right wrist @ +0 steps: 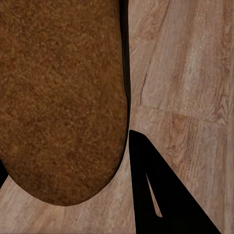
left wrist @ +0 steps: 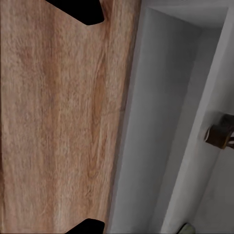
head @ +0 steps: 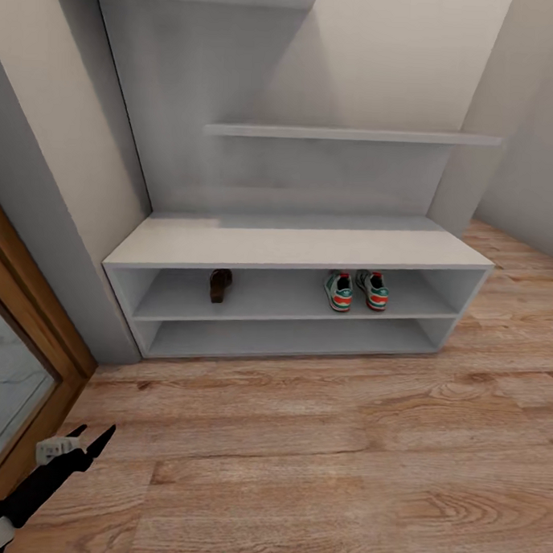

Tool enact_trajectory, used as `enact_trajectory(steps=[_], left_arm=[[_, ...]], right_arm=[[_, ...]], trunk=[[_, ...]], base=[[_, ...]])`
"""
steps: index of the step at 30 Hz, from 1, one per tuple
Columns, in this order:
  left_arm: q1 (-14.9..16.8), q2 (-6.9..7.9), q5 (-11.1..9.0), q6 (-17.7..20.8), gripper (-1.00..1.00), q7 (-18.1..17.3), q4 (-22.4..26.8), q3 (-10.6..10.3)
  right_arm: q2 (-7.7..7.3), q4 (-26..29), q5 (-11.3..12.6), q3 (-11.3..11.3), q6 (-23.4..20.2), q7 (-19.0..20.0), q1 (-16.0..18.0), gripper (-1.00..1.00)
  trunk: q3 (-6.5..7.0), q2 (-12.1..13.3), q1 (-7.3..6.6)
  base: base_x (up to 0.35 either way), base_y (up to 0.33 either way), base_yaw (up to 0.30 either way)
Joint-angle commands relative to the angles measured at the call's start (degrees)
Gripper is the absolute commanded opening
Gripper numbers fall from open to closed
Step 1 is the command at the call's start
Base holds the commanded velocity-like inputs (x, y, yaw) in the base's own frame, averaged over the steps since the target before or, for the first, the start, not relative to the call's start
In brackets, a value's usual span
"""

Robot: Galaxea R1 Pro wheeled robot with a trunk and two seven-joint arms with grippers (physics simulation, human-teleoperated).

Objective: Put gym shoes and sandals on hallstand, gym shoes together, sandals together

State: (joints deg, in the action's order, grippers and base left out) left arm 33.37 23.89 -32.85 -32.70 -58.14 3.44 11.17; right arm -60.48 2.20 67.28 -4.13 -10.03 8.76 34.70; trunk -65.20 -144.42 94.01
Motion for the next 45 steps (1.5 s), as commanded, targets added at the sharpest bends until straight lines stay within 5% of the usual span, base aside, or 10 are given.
enact_trajectory(steps=[1,23,41,42,45], left_arm=[[0.1,0.08,0.2,-0.2,1.00,-0.4,-0.2,0.4],[0.0,0.02,0.1,-0.2,1.00,-0.5,-0.2,0.4],[0.0,-0.12,0.1,-0.2,1.00,-0.5,-0.2,0.4],[0.0,-0.13,0.1,-0.2,1.00,-0.5,-0.2,0.4],[0.0,-0.15,0.1,-0.2,1.00,-0.5,-0.2,0.3]], right_arm=[[-0.01,-0.1,0.7,-0.4,-0.2,0.1,0.1,-1.00],[-0.05,-0.1,0.7,-0.4,-0.2,0.1,0.1,-1.00],[0.16,0.8,0.5,-0.6,-0.3,0.1,0.1,-1.00],[0.51,2.0,0.4,-0.7,-0.3,0.1,0.1,-1.00],[4.59,10.0,-0.1,-1.4,-0.3,-0.1,0.1,-1.00]], trunk=[[-0.05,0.0,-0.01],[-0.05,0.0,-0.01],[-0.05,0.0,-0.01],[-0.05,0.0,-0.01],[-0.05,0.0,-0.01]], base=[[0.000,0.000,0.000],[-0.077,0.000,0.154],[-0.004,0.000,0.008],[0.000,0.000,0.000],[0.000,0.000,0.000]])
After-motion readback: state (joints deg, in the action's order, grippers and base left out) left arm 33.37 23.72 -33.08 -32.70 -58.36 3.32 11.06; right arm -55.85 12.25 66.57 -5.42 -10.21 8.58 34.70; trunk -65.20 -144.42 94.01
